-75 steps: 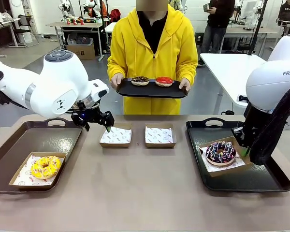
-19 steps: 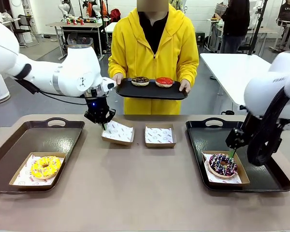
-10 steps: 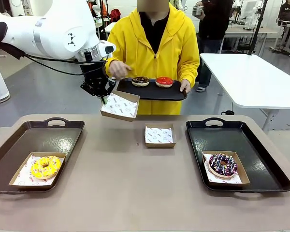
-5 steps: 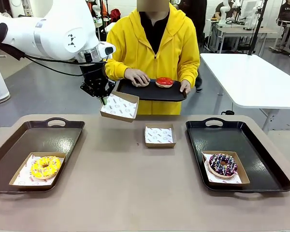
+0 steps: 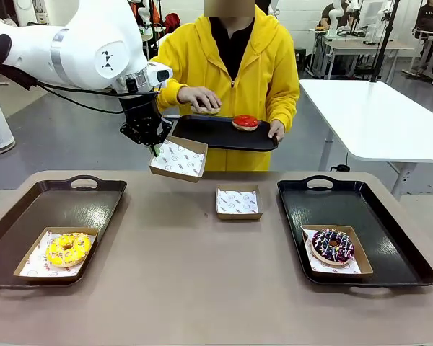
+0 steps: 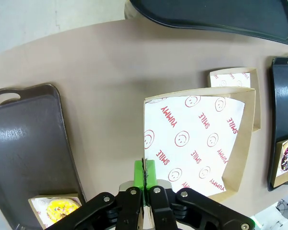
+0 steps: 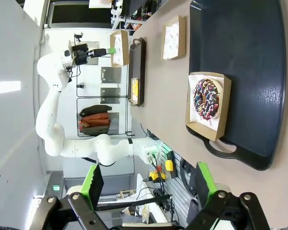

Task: Individually package the donuts and arrange them on the tray.
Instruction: Place the picked Paper togo box on the Handle tray while simultaneously picking up another Paper togo box from the table with the other hand.

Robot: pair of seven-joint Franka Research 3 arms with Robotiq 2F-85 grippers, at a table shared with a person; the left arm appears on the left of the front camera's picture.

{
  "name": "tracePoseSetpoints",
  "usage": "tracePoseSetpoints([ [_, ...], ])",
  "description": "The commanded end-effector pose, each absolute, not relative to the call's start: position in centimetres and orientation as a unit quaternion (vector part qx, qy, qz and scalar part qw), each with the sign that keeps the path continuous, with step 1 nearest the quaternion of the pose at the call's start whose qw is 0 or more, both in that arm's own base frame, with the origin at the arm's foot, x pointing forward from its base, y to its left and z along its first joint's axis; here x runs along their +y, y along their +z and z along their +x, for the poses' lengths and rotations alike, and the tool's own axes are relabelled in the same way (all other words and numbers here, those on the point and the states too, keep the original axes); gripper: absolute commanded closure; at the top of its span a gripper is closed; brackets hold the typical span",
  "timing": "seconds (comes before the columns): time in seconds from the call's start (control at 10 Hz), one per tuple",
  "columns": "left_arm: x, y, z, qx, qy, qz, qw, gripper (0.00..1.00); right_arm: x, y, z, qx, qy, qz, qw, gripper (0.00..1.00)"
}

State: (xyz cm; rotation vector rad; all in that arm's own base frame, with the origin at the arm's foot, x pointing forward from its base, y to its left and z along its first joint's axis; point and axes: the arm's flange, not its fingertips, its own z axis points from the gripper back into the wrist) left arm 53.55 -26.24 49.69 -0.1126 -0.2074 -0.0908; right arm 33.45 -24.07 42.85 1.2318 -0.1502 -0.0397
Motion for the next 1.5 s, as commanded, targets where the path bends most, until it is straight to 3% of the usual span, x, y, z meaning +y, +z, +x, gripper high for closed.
tracePoseSetpoints([
  [0.0,-26.05,49.61,53.53,-0.108,-0.044,-0.058,0.991,1.00,-23.68,43.02,33.11,-0.074,-0.018,0.582,0.809,0.00],
  [1.4,-26.05,49.61,53.53,-0.108,-0.044,-0.058,0.991,1.00,-23.68,43.02,33.11,-0.074,-0.018,0.582,0.809,0.00],
])
